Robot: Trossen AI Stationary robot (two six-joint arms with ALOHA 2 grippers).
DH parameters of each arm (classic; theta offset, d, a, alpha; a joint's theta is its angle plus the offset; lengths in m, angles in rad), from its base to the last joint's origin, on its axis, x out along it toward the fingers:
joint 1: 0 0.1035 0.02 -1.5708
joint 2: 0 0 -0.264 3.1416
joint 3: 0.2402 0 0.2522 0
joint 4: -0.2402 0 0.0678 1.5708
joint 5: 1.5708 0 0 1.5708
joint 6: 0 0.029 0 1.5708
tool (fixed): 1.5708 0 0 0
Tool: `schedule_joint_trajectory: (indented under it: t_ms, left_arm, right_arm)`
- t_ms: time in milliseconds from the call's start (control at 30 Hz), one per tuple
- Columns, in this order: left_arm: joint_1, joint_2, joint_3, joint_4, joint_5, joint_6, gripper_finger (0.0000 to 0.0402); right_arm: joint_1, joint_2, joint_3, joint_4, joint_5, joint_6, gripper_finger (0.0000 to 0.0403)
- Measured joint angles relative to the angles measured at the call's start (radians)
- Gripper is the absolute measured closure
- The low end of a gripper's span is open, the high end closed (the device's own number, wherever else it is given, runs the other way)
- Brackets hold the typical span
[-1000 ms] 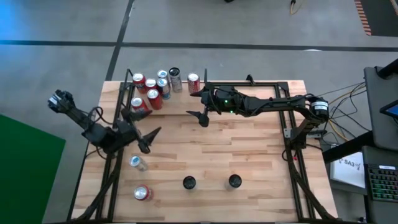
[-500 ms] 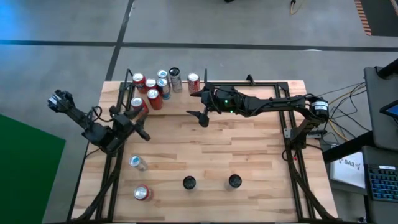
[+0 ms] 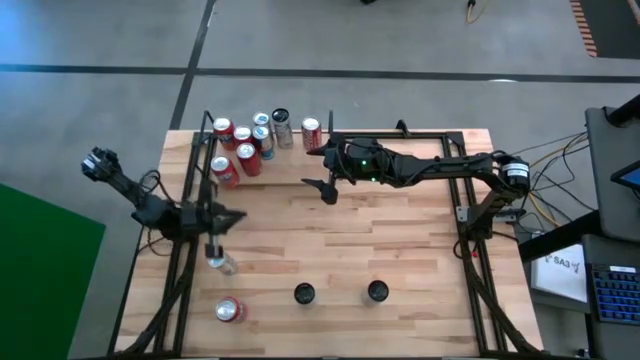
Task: Place canned beverage on shelf
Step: Put the top orange soda can on the shelf aligned with the other orange soda can
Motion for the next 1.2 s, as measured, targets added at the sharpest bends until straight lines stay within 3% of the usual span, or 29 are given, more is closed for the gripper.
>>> schedule_joint_trajectory:
  t_ms: [67,167,233,400,533,700,867,1200]
  left_arm:
    - [0.000,-0.014,-0.023,-0.072,0.042,-0.044,0.0401]
    - [0.000,-0.051,-0.007,-0.373,-0.160,-0.288,0.0401]
    - [0.002,-0.080,0.048,-0.709,-0.228,-0.575,0.0401]
    - [0.002,-0.088,0.237,-1.493,-0.229,-1.436,0.0401]
    - [0.002,-0.052,0.330,-1.862,-0.233,-1.823,0.0402]
    - [0.012,-0.014,0.352,-1.960,-0.234,-1.907,0.0402]
    - [0.037,-0.001,0.334,-1.961,-0.237,-1.904,0.0402]
    - [0.085,0.039,0.260,-1.868,-0.340,-1.887,0.0402]
  right_arm:
    - [0.000,-0.001,0.000,0.000,0.000,-0.006,0.0037]
    - [0.000,-0.004,0.000,0.000,0.000,-0.004,0.0037]
    - [0.000,-0.005,0.000,0.000,0.000,0.000,0.0037]
    - [0.000,-0.005,0.000,-0.006,0.000,0.001,0.0037]
    - [0.000,-0.005,0.000,-0.006,0.000,0.008,0.0037]
    - [0.000,-0.005,0.000,-0.006,0.000,0.008,0.0037]
    - [0.000,-0.005,0.000,0.001,0.000,0.008,0.0037]
    - [0.000,-0.005,0.000,0.009,0.000,0.016,0.0037]
